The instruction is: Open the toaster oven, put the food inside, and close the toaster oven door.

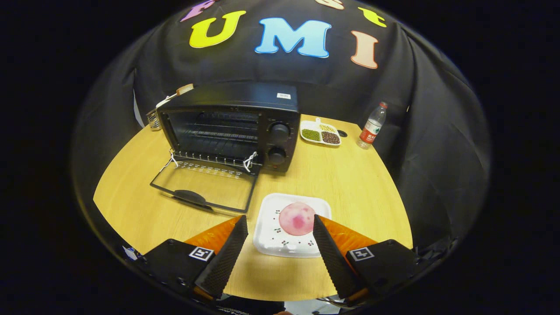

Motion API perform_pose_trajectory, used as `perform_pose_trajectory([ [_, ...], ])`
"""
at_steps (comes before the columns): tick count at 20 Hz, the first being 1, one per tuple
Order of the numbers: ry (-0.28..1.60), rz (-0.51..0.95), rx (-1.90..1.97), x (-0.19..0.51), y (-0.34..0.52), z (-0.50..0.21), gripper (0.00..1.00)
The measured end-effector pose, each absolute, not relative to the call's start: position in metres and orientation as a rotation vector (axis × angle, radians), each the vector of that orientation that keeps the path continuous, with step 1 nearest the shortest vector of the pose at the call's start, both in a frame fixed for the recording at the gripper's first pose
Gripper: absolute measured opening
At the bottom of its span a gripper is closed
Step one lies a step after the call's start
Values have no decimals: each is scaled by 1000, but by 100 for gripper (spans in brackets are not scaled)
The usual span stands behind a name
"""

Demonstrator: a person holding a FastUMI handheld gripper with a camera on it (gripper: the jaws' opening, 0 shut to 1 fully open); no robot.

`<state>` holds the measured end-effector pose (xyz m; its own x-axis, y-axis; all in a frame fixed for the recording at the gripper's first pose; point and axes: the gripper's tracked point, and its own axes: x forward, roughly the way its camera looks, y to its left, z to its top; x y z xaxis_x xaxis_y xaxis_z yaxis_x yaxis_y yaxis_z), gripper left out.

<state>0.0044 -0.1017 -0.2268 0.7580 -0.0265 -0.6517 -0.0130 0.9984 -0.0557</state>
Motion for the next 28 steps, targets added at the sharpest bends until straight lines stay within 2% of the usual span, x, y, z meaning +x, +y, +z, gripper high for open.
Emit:
perform_pose_trajectory([
  [10,847,123,-10,39,-152,-259,96],
  [21,924,198,53,46,-202,-294,96],
  [28,1017,236,86,37,-193,-330,99],
])
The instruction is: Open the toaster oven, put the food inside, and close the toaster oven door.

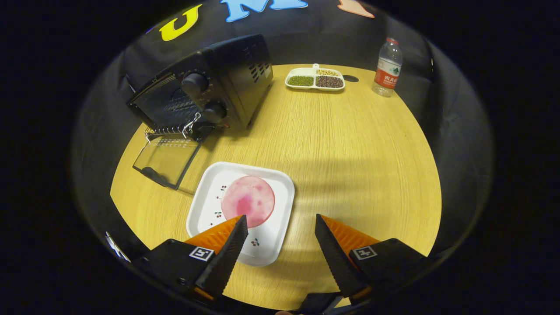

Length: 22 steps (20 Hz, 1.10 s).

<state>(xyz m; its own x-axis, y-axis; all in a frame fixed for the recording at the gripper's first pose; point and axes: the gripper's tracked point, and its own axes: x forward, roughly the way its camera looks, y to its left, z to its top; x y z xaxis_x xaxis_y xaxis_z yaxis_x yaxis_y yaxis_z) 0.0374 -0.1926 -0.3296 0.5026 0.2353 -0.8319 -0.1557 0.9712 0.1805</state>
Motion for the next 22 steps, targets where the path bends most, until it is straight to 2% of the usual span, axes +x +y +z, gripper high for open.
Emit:
perform_pose_trajectory([
  [9,1102,188,33,32,-193,-346,96],
  [22,1373,242,-36,33,-182,-353,52],
])
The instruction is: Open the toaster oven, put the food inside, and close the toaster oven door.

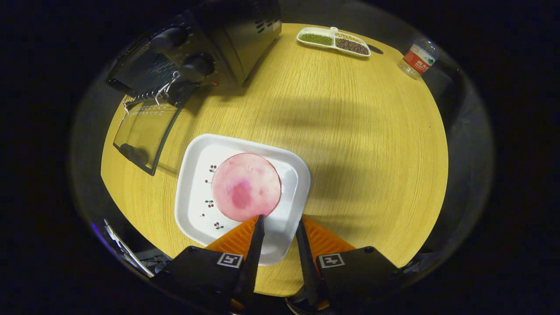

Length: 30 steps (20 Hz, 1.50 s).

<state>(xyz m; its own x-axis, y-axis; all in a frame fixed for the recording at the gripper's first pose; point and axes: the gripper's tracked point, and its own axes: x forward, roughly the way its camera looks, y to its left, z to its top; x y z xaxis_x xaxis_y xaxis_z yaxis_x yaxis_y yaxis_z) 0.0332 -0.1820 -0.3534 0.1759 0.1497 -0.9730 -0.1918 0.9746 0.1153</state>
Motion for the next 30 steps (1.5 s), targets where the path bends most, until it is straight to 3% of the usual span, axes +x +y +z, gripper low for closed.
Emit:
perform_pose_trajectory([
  [6,1409,216,83,33,-189,-353,31],
  [8,1446,217,194,37,-189,-350,11],
  [11,1423,294,301,34,-187,-354,4],
  [30,1282,316,726,14,-178,-321,2],
])
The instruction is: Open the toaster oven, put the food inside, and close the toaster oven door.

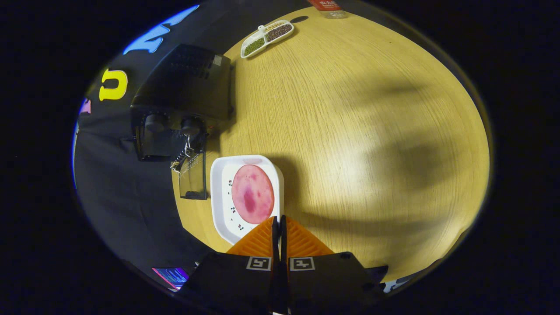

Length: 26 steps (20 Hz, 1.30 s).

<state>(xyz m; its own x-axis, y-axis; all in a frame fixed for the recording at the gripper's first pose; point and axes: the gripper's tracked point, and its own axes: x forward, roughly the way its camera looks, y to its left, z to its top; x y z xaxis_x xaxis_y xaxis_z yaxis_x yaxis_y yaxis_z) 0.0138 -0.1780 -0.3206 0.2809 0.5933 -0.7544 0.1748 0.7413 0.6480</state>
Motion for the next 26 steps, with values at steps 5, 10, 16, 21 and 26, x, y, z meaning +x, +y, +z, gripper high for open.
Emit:
perform_pose_trajectory([
  [5,1220,306,715,-2,-174,-294,2],
  [10,1168,263,738,-32,-154,-263,2],
  [16,1092,235,879,-65,-96,-237,2],
  [21,1050,230,955,-94,-44,-229,2],
  [26,1069,253,998,-106,2,-220,2],
])
